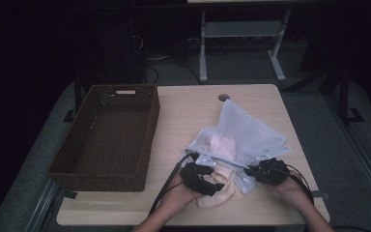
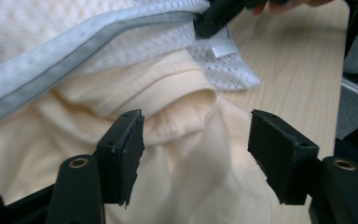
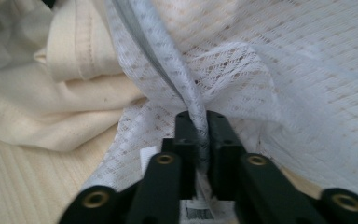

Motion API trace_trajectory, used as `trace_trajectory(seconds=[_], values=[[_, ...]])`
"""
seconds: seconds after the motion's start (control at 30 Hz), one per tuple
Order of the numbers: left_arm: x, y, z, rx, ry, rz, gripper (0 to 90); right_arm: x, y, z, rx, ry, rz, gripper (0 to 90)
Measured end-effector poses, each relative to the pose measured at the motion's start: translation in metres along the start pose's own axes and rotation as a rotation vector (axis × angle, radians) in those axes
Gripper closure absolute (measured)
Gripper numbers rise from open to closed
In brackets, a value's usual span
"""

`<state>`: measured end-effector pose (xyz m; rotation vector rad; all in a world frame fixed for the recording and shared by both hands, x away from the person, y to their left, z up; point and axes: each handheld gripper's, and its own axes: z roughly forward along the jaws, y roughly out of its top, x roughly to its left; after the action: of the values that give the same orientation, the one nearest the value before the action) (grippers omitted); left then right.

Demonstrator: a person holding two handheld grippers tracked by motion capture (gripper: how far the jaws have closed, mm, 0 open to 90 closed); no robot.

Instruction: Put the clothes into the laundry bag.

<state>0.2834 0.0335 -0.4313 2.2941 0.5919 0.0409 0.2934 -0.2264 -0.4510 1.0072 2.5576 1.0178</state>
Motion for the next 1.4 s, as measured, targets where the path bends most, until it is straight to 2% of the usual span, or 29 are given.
trace_trajectory(seconds=[0.07,0.1,0.13,0.23,0.3,0.33,0.4,0.47,0.53,0.57,0.6,0.67,0.73,0.77,0.9,0.93,1.0,1.1,1.13,1.17,1.2,1.27,1.3,1.33,1.4], values=[[-0.001,0.002,0.007,0.006,0.017,0.002,33.0,0.001,0.001,-0.004,-0.016,0.017,0.015,87.0],[-0.001,0.003,0.011,0.007,0.023,0.001,32.3,0.001,0.001,-0.004,-0.02,0.018,0.009,87.1],[0.0,0.007,0.019,0.022,0.054,0.012,31.4,0.004,0.003,-0.005,-0.022,0.026,0.0,87.2],[0.002,0.01,0.027,0.046,0.077,0.019,32.3,0.007,0.004,-0.006,-0.023,0.04,-0.011,87.1],[0.002,0.009,0.036,0.084,0.116,0.059,35.6,0.008,0.005,-0.009,-0.037,0.059,-0.012,87.1],[0.001,0.008,0.038,0.086,0.139,0.076,35.6,0.008,0.005,-0.009,-0.037,0.059,-0.012,87.1],[-0.002,0.008,0.038,0.103,0.195,0.131,49.7,0.007,0.005,-0.013,-0.05,0.065,-0.006,87.1],[-0.001,0.007,0.036,0.101,0.203,0.142,63.8,0.006,0.005,-0.014,-0.054,0.069,-0.008,87.1],[0.004,0.008,0.032,0.093,0.183,0.127,74.6,0.006,0.005,-0.014,-0.054,0.067,-0.009,87.1],[0.004,0.008,0.032,0.093,0.183,0.127,75.7,0.006,0.005,-0.015,-0.052,0.067,-0.011,87.1],[0.009,0.008,0.026,0.062,0.144,0.094,76.4,0.006,0.005,-0.015,-0.045,0.065,-0.015,87.1],[0.011,0.009,0.022,0.052,0.129,0.087,76.6,0.006,0.005,-0.015,-0.041,0.061,-0.018,87.0],[0.015,0.013,0.006,-0.001,0.093,0.054,76.7,0.004,0.004,-0.014,-0.034,0.059,-0.024,87.0],[0.015,0.013,0.006,-0.001,0.093,0.054,76.8,0.004,0.004,-0.014,-0.034,0.059,-0.024,87.0],[0.021,0.022,-0.014,-0.057,0.064,0.027,76.9,0.004,0.005,-0.014,-0.029,0.062,-0.033,86.8],[0.024,0.025,-0.02,-0.07,0.044,0.009,77.0,0.005,0.005,-0.014,-0.028,0.056,-0.036,86.7],[0.026,0.029,-0.024,-0.079,0.044,0.005,77.1,0.005,0.006,-0.015,-0.025,0.051,-0.041,86.7],[0.027,0.031,-0.021,-0.075,0.053,0.007,77.1,0.006,0.007,-0.016,-0.04,0.07,-0.038,86.8],[0.028,0.034,-0.012,-0.081,0.054,-0.004,77.0,0.009,0.009,-0.018,-0.065,0.094,-0.045,86.8],[0.028,0.034,-0.012,-0.081,0.054,-0.004,77.0,0.009,0.009,-0.018,-0.065,0.094,-0.045,86.8],[0.028,0.035,-0.008,-0.077,0.058,-0.007,77.0,0.014,0.013,-0.022,-0.086,0.117,-0.057,86.8],[0.03,0.039,0.006,-0.093,0.067,-0.028,77.0,0.02,0.016,-0.025,-0.104,0.143,-0.078,86.7],[0.03,0.039,0.006,-0.093,0.067,-0.028,77.0,0.022,0.017,-0.025,-0.106,0.152,-0.086,86.7],[0.031,0.042,0.015,-0.109,0.078,-0.051,76.9,0.026,0.018,-0.026,-0.107,0.16,-0.097,86.7],[0.033,0.045,0.02,-0.114,0.085,-0.063,76.9,0.031,0.02,-0.027,-0.109,0.176,-0.112,86.7]])
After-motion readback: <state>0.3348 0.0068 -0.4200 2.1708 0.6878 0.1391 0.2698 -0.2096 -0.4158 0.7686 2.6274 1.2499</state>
